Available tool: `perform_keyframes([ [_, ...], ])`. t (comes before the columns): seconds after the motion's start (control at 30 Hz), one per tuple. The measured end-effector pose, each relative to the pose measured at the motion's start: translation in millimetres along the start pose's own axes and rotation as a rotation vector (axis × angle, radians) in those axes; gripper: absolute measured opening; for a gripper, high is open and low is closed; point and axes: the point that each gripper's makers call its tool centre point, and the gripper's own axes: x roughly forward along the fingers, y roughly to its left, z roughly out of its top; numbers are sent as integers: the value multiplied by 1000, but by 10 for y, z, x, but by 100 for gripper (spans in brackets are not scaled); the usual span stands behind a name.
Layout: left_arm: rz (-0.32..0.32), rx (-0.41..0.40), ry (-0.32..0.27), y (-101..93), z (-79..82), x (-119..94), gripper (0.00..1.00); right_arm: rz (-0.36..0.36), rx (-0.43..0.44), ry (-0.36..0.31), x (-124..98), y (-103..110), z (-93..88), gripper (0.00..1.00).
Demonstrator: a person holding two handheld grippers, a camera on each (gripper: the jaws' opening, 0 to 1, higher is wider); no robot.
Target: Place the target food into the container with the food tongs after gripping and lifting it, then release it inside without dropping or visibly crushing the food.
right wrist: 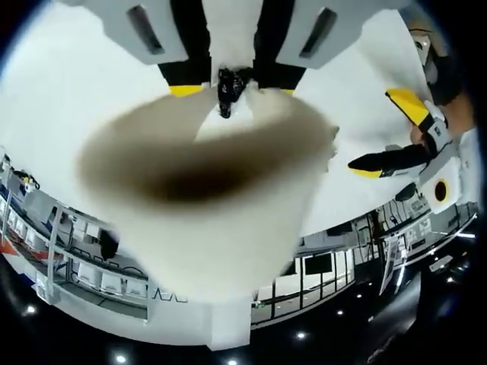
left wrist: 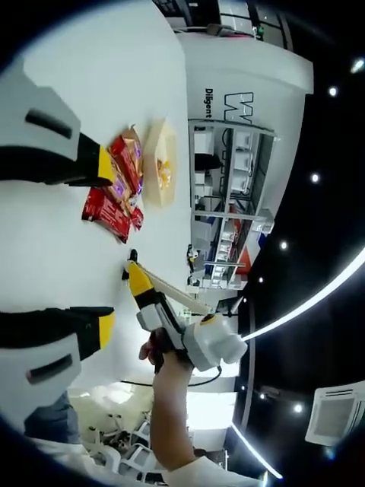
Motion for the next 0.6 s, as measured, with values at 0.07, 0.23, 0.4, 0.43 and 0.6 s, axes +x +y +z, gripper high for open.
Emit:
perform_keyframes([
  [0.07, -1, -1, -1, -4, 2, 0, 63, 2, 21, -4, -3, -20, -4, 12],
  [0.23, 3, -2, -4, 5, 9, -3, 63, 66, 193, -30, -68, -74, 76, 12],
  [0.4, 10, -3, -7, 22, 15, -5, 63, 74, 158, -84, -209, -135, 375, 12],
  [0.43, 11, 0, -7, 21, 16, -7, 63, 76, 161, -82, -244, -149, 437, 13],
  [0.6, 22, 5, -11, 37, 23, -13, 63, 61, 131, -129, -324, -274, 766, 13],
])
